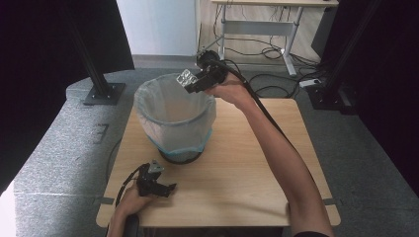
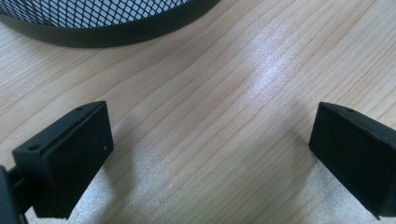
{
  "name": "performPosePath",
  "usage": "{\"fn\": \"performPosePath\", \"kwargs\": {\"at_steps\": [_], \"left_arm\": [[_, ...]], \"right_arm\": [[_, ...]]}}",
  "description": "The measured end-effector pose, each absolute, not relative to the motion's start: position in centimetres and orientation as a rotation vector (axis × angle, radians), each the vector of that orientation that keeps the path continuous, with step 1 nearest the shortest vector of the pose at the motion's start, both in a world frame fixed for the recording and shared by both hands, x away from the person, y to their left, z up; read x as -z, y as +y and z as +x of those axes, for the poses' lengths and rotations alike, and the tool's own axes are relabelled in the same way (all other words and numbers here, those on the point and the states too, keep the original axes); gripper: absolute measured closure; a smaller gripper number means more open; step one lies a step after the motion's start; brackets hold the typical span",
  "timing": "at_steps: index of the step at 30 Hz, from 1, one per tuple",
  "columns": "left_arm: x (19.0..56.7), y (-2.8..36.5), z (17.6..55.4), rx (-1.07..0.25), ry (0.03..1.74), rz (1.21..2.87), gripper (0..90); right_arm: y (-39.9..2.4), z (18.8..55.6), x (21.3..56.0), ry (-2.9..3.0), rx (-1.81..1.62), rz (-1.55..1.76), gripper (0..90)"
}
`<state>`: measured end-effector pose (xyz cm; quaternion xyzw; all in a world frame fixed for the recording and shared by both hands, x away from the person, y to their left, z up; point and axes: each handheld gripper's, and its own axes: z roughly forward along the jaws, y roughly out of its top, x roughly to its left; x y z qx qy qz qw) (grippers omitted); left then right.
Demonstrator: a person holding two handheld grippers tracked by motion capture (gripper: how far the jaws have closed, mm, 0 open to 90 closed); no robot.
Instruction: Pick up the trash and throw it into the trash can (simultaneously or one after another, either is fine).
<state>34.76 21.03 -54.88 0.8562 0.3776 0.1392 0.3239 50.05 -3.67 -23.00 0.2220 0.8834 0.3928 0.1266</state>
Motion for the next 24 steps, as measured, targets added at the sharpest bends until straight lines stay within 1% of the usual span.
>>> {"fn": "performPosePath", "kwargs": {"at_steps": [19, 20, 22, 24], "left_arm": [[54.9, 21.0, 34.8, -0.364, 0.988, 2.246, 0.0], [54.9, 21.0, 34.8, -0.364, 0.988, 2.246, 0.0], [54.9, 21.0, 34.8, -0.364, 0.987, 2.248, 0.0], [54.9, 21.0, 34.8, -0.364, 0.987, 2.248, 0.0]], "right_arm": [[-0.2, 50.9, 27.7, 2.64, -1.04, 0.591, 33.0], [-0.1, 51.0, 27.9, 2.645, -1.034, 0.585, 31.5], [0.2, 51.1, 28.3, 2.659, -1.031, 0.578, 20.9], [0.4, 51.1, 28.6, 2.665, -1.01, 0.571, 12.7]]}}
